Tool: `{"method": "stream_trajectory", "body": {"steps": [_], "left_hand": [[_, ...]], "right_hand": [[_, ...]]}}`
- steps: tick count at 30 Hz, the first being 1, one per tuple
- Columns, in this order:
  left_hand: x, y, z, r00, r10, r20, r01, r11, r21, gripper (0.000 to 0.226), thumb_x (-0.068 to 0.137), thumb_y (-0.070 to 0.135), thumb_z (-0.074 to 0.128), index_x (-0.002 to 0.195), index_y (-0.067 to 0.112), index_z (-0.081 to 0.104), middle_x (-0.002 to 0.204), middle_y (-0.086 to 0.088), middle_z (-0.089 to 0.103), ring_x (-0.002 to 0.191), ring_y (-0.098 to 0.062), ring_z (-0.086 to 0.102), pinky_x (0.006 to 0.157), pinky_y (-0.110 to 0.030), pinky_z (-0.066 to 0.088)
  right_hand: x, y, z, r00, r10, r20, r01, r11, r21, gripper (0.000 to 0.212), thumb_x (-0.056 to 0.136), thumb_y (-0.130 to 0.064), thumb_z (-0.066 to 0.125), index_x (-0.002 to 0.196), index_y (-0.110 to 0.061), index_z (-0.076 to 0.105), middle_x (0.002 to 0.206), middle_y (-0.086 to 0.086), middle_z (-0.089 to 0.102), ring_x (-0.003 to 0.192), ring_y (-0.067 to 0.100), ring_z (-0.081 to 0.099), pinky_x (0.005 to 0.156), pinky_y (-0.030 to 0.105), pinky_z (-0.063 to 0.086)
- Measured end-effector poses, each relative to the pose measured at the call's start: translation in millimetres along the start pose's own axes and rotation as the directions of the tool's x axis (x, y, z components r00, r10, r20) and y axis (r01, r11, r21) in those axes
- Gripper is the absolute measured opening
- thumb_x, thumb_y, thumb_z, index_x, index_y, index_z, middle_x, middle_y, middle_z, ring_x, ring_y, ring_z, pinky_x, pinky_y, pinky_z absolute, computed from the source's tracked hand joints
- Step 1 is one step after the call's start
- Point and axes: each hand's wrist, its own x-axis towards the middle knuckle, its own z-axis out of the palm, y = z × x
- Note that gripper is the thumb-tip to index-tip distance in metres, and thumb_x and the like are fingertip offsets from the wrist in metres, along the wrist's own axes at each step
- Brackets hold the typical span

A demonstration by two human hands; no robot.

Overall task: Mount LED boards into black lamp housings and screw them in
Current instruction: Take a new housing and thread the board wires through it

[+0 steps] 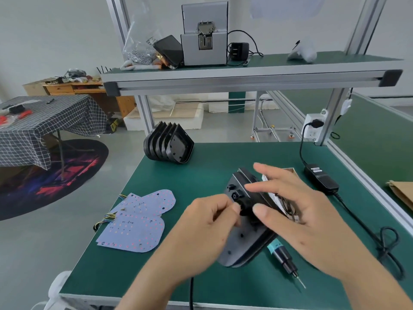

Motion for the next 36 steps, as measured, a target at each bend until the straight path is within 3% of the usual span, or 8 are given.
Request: {"method": "stream_trajectory", "body": {"steps": [3, 5, 9, 13, 16, 24, 33, 36], "left_hand": [[-2, 3, 11, 0.998, 0.061, 0.014, -0.062, 0.995, 0.075, 0.035, 0.101, 0.041, 0.046, 0.081, 0.016, 0.059, 0.063, 0.005, 0.058, 0.058, -0.013, 0.046, 0.055, -0.033, 0.043], [-3, 4, 12, 0.998, 0.067, -0.002, -0.067, 0.998, 0.018, 0.036, 0.099, 0.041, 0.047, 0.08, 0.014, 0.062, 0.058, 0.009, 0.05, 0.057, -0.01, 0.04, 0.052, -0.027, 0.038], [-5, 3, 7, 0.999, 0.042, 0.001, -0.042, 0.999, -0.022, 0.037, 0.093, 0.042, 0.05, 0.081, 0.013, 0.07, 0.055, 0.015, 0.037, 0.056, -0.009, 0.031, 0.053, -0.028, 0.026], [-5, 3, 8, 0.999, 0.016, -0.037, -0.02, 0.993, -0.113, 0.031, 0.093, 0.043, 0.054, 0.078, 0.024, 0.072, 0.05, 0.014, 0.035, 0.052, -0.012, 0.028, 0.051, -0.029, 0.023], [-6, 4, 9, 0.998, 0.024, -0.064, -0.035, 0.986, -0.165, 0.03, 0.093, 0.042, 0.055, 0.077, 0.024, 0.072, 0.05, 0.014, 0.034, 0.051, -0.01, 0.027, 0.05, -0.023, 0.023], [-6, 8, 11, 0.996, 0.052, -0.069, -0.065, 0.98, -0.186, 0.029, 0.094, 0.038, 0.055, 0.075, 0.024, 0.071, 0.047, 0.017, 0.038, 0.047, -0.003, 0.029, 0.048, -0.012, 0.024], [-4, 2, 14, 0.996, 0.064, -0.066, -0.08, 0.96, -0.268, 0.03, 0.095, 0.036, 0.056, 0.075, 0.022, 0.072, 0.05, 0.016, 0.037, 0.049, -0.005, 0.029, 0.049, -0.014, 0.026], [-3, 0, 14, 0.998, 0.035, -0.043, -0.049, 0.925, -0.376, 0.032, 0.093, 0.043, 0.059, 0.071, 0.022, 0.07, 0.052, 0.013, 0.035, 0.05, -0.009, 0.026, 0.05, -0.016, 0.025]], "right_hand": [[6, -8, 9, 0.999, -0.031, -0.035, 0.026, 0.991, -0.134, 0.02, 0.093, -0.04, 0.068, 0.108, -0.049, 0.076, 0.144, -0.035, 0.051, 0.139, -0.011, 0.041, 0.111, 0.018, 0.035], [6, -8, 11, 1.0, -0.019, -0.016, 0.016, 0.983, -0.181, 0.018, 0.095, -0.033, 0.067, 0.104, -0.044, 0.078, 0.143, -0.034, 0.052, 0.14, -0.011, 0.04, 0.112, 0.015, 0.032], [-2, -2, 4, 0.994, -0.019, 0.106, 0.036, 0.987, -0.159, 0.017, 0.099, -0.037, 0.063, 0.11, -0.046, 0.071, 0.147, -0.034, 0.047, 0.141, -0.006, 0.043, 0.109, 0.021, 0.035], [-2, 3, 1, 0.995, -0.011, 0.1, 0.027, 0.987, -0.159, 0.015, 0.103, -0.039, 0.06, 0.111, -0.048, 0.069, 0.147, -0.034, 0.046, 0.144, -0.004, 0.04, 0.108, 0.013, 0.031], [-3, 4, -1, 0.996, -0.007, 0.091, 0.018, 0.993, -0.12, 0.017, 0.1, -0.049, 0.054, 0.111, -0.049, 0.067, 0.148, -0.035, 0.044, 0.145, -0.005, 0.037, 0.106, 0.01, 0.029], [-8, 9, 2, 0.999, 0.008, 0.053, -0.006, 0.999, -0.032, 0.024, 0.096, -0.049, 0.051, 0.113, -0.047, 0.068, 0.156, -0.031, 0.038, 0.15, -0.003, 0.031, 0.113, 0.026, 0.029], [-8, 12, 3, 0.999, 0.003, 0.033, -0.001, 0.998, -0.07, 0.019, 0.103, -0.042, 0.052, 0.114, -0.048, 0.067, 0.158, -0.033, 0.033, 0.151, -0.003, 0.029, 0.113, 0.027, 0.028], [-11, 19, -2, 0.994, 0.002, 0.108, -0.007, 0.999, 0.044, 0.035, 0.096, -0.055, 0.06, 0.131, -0.049, 0.062, 0.163, -0.031, 0.028, 0.154, -0.002, 0.024, 0.118, 0.035, 0.027]]}}
